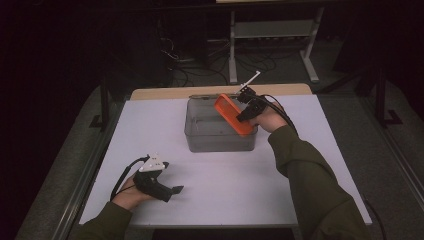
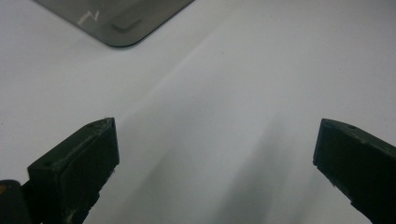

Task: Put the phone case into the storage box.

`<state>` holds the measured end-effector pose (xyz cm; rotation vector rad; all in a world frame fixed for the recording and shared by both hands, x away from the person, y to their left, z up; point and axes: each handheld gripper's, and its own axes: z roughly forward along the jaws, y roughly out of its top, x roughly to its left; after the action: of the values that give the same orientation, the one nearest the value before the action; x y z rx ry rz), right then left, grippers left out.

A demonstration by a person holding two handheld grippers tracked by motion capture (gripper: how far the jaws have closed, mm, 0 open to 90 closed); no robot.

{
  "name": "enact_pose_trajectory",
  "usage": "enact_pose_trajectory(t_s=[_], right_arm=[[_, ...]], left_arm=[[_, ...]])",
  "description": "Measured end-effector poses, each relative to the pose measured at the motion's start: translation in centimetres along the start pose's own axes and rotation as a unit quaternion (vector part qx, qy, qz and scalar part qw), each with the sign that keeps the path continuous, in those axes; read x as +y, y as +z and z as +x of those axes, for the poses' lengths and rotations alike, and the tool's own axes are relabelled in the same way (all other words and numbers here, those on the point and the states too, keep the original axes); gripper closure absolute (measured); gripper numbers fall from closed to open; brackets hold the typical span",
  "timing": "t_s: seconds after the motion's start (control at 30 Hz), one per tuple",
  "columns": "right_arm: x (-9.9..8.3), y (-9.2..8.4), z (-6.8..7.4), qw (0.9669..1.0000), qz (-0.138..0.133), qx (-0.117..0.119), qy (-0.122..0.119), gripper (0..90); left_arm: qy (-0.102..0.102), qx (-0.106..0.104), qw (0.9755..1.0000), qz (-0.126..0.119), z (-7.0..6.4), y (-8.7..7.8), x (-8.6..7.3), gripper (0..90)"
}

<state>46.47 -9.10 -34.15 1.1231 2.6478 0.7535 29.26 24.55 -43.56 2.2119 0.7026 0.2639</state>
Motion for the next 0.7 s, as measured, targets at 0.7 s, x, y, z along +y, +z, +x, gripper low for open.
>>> enact_pose_trajectory(t_s=[0.7], right_arm=[[1.2,1.5,0.2,0.9977,0.068,-0.003,0.008,80.2]], left_arm=[[0.0,-0.001,1.0,-0.001,0.0,0.0,0.0,0.0]])
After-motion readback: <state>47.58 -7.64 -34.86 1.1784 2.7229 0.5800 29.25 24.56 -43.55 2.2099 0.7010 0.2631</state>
